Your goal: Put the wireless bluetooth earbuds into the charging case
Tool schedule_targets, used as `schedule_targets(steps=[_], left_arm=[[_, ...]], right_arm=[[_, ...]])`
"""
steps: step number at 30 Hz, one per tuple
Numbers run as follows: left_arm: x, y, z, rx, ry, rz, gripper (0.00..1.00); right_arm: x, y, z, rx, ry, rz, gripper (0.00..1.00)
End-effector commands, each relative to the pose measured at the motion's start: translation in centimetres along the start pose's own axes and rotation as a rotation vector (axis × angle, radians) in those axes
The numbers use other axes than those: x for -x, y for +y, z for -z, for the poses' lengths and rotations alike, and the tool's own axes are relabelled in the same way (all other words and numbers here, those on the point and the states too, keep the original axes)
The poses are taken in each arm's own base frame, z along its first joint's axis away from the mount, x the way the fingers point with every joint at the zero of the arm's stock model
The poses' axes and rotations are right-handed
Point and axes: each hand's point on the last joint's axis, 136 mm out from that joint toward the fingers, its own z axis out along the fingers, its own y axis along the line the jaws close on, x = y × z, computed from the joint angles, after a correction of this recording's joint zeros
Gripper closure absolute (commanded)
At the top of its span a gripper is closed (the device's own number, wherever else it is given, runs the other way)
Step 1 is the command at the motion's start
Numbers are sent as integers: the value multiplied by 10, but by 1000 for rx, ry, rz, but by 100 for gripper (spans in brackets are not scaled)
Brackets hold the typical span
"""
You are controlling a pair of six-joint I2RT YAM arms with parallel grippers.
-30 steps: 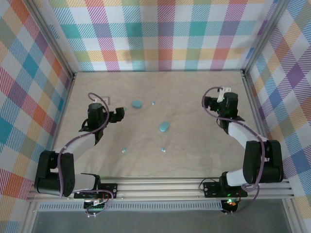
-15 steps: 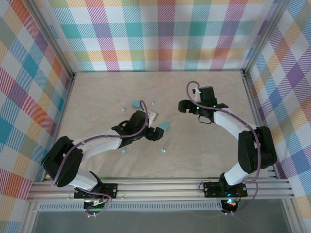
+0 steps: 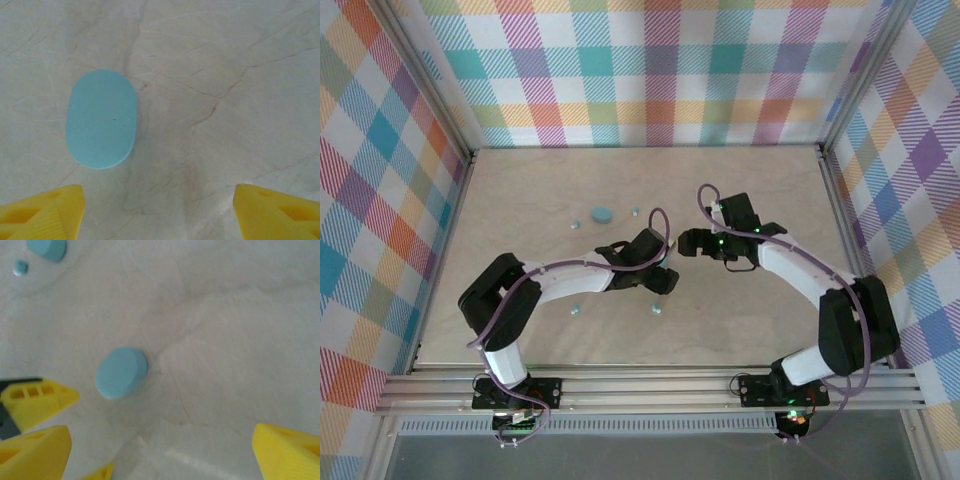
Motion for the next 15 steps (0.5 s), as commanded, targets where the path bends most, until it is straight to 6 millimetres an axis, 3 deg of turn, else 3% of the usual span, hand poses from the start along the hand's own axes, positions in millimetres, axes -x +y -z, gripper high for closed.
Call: schedule_targets(steps=[1,7,12,15], left_arm=[[-9,17,0,96,62,24,23],[-2,45,4,132,45,75,22],[11,32,-8,1,36,31,32],[13,28,-14,-22,35,-11,32]], right_arm=[[-19,-6,16,-31,29,-44,6],[-27,-12,37,-80,8,-103,5],[-32,-16,55,-115,-5,-122,4],[-30,-20,62,-143,-20,-117,4]])
